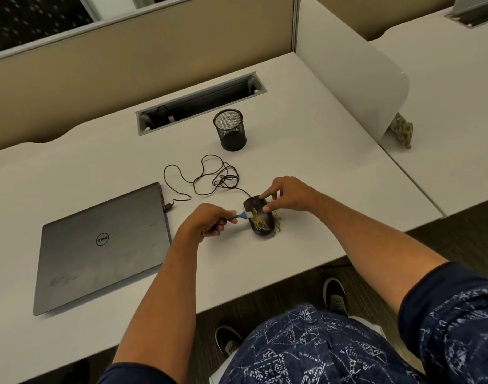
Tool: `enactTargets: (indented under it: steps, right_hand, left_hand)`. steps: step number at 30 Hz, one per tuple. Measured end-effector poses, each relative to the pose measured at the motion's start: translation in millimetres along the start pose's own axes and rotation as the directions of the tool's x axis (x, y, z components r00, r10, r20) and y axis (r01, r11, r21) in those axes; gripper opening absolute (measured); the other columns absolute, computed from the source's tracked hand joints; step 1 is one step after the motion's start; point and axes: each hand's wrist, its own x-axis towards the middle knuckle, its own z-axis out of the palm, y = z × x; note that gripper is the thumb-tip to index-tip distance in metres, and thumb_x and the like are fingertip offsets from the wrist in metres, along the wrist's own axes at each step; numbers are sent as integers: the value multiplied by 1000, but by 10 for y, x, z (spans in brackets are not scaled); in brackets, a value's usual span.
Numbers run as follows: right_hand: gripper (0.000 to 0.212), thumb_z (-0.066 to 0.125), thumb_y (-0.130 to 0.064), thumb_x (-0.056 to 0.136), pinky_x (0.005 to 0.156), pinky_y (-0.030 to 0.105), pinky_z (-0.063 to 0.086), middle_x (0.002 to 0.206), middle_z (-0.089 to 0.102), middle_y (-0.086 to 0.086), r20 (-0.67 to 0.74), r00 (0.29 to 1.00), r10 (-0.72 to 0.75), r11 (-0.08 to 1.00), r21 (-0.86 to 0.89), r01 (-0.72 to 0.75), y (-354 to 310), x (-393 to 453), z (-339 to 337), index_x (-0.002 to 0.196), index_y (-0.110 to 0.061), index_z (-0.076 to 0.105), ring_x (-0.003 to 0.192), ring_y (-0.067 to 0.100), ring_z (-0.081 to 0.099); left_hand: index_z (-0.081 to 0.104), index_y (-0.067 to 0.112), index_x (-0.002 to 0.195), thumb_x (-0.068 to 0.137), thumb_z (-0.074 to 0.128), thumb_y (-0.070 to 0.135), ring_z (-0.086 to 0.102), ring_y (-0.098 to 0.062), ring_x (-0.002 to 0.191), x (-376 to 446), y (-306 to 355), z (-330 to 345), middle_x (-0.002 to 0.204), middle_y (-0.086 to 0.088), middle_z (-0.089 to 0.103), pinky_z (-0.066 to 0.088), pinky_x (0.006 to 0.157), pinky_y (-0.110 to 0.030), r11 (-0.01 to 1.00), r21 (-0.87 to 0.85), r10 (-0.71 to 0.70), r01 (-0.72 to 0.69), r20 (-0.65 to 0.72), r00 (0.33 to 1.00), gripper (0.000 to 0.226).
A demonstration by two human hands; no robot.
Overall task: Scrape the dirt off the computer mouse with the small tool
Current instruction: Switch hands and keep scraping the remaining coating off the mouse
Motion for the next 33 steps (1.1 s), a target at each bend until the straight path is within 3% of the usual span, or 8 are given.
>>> enactTargets:
  steps: [7,14,18,21,26,33]
  right_hand:
    - [44,85,-42,75,67,23,37,92,59,-11,-7,1000,6,1000,-2,-6,18,14,4,116,-29,76,83,5,50]
    - [45,84,-42,76,73,26,38,93,58,-12,4,1000,20,1000,-15,-20,4,28,3,118,-29,75,85,6,49]
    - [45,84,-42,76,71,25,38,93,57,-12,8,1000,24,1000,-12,-24,-15,18,-6,118,-29,75,84,6,50]
    - [44,84,-40,76,74,27,39,96,58,-8,13,1000,16,1000,-9,-16,-22,3,-17,117,-28,74,88,8,49]
    - [44,85,-38,76,77,28,41,99,61,-3,10,1000,10,1000,4,-10,-34,-15,-38,117,-26,75,90,11,51]
    - [45,85,-40,75,79,30,42,99,60,-5,23,999,25,1000,-9,-24,-56,-13,-43,118,-27,75,93,12,51]
  left_hand:
    - [77,0,99,101,63,23,45,-13,56,74,28,103,65,-1,47,39,53,-22,974,-196,78,-113,-175,981,26]
    - [79,5,90,100,66,22,47,-14,54,121,-19,210,64,-5,52,43,51,-22,984,-128,101,-125,-179,979,23]
    - [79,5,86,99,66,19,46,-11,55,94,-24,141,60,-1,51,45,52,-21,995,-97,-4,-5,-90,996,24]
    - [80,2,89,98,66,18,44,-9,48,44,-18,30,55,1,48,43,44,-19,997,-54,-47,46,-28,998,23]
    - [79,0,91,98,66,15,42,-12,50,19,-5,-120,58,-2,46,41,43,-19,997,36,-70,74,-96,993,21]
    - [77,2,99,102,61,22,45,-14,62,3,12,-8,66,-2,44,47,59,-24,976,-201,54,-89,-173,983,26]
